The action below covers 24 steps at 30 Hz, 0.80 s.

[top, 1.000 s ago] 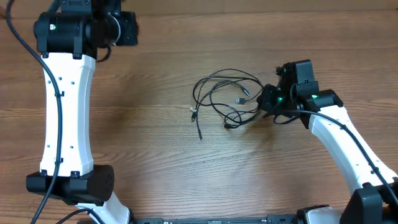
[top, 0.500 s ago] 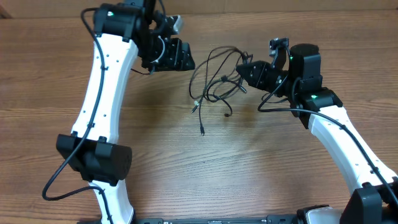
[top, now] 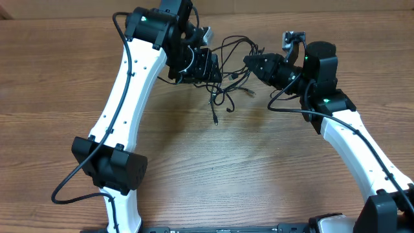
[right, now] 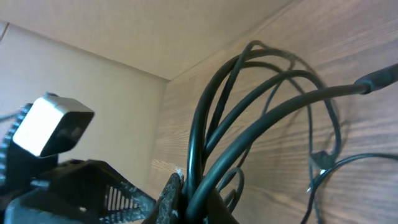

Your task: Untangle cables

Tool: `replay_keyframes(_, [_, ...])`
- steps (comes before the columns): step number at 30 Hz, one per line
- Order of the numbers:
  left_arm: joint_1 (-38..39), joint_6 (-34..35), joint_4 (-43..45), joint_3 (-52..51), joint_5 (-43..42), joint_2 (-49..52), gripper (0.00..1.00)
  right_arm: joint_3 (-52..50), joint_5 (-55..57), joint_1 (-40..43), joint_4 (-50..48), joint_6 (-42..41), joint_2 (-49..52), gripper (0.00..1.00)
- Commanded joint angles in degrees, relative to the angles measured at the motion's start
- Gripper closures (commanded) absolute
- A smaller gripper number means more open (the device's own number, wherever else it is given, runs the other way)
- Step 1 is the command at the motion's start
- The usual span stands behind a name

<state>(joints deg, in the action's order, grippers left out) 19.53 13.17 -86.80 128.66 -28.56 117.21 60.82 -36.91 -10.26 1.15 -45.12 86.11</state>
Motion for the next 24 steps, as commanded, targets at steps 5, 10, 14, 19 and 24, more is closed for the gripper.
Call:
replay_keyframes(5, [0.0, 19.39, 3.28, -1.18, 1.92, 0.57, 0.3, 0.33, 0.48, 0.13, -0.63, -10.64, -0.24, 0.96])
replay_keyframes(10, [0.0, 25.11, 6.93, -3.8, 1.49, 0.57, 0.31, 0.33, 0.09, 0.37, -2.21, -12.33, -0.24, 0.96])
replay_keyframes(14, [-0.02, 27.82, 9.03, -6.91, 0.04, 0.57, 0.32, 0.35, -0.31, 0.37, -2.84, -12.37, -0.28, 0.96])
replay_keyframes(19, [-0.57, 32.37, 11.5, -10.58, 0.42, 0.57, 0.36, 0.33, -0.35, 0.37, -2.36, -12.37, -0.28, 0.96])
replay_keyframes(24, [-1.97, 34.91, 15.19, -13.42, 0.48, 0.57, 0.38, 0.35, -0.79, 0.37, -1.44, -12.33, -0.28, 0.96])
